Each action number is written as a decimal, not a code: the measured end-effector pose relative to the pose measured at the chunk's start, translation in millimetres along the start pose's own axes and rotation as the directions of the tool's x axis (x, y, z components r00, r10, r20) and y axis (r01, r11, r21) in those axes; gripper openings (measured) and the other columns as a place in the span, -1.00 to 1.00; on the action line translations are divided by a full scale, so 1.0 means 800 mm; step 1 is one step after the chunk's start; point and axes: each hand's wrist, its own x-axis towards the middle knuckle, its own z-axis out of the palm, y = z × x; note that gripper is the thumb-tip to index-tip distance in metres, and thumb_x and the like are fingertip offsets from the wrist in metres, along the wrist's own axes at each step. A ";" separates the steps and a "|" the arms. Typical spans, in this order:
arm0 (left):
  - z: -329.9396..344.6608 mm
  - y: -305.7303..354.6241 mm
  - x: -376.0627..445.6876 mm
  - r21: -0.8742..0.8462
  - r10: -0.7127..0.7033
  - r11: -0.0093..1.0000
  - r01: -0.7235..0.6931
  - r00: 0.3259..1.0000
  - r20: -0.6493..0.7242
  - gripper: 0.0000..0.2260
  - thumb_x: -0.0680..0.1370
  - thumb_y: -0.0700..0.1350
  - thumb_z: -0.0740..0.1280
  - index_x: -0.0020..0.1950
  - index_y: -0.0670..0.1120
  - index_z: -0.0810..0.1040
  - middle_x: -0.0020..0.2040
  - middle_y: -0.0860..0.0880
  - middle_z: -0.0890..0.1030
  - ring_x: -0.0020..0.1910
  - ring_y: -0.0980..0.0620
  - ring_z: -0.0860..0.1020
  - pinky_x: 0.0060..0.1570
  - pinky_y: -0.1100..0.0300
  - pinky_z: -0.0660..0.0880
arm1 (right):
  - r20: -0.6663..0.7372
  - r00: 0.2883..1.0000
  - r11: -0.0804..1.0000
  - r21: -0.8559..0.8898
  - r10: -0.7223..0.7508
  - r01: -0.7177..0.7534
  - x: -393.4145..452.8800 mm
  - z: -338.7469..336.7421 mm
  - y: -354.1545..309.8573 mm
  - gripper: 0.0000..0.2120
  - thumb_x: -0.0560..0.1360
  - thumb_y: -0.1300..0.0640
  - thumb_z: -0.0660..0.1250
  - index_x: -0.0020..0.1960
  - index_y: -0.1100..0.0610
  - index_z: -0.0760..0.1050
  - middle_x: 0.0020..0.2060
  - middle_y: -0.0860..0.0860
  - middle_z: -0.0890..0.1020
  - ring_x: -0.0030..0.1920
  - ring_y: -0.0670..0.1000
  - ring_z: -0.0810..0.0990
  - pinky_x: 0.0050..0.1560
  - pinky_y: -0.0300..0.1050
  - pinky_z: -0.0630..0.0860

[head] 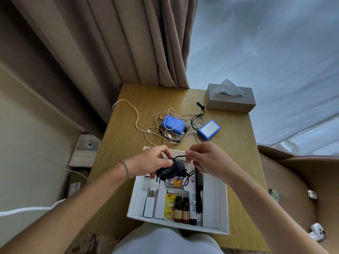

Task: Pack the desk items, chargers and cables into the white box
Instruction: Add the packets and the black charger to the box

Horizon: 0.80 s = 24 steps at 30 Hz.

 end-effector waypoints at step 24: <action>0.068 -0.087 0.003 0.205 0.022 0.977 0.053 0.937 -0.348 -0.78 0.63 -0.13 0.28 0.26 0.02 0.56 -0.02 0.09 0.60 -0.10 0.16 0.59 -0.22 0.40 0.48 | 0.088 0.914 0.896 0.180 0.396 -0.405 -0.020 0.102 0.130 -0.71 0.47 0.01 0.53 0.10 0.05 0.53 -0.11 0.08 0.71 -0.27 -0.04 0.67 -0.11 -0.07 0.65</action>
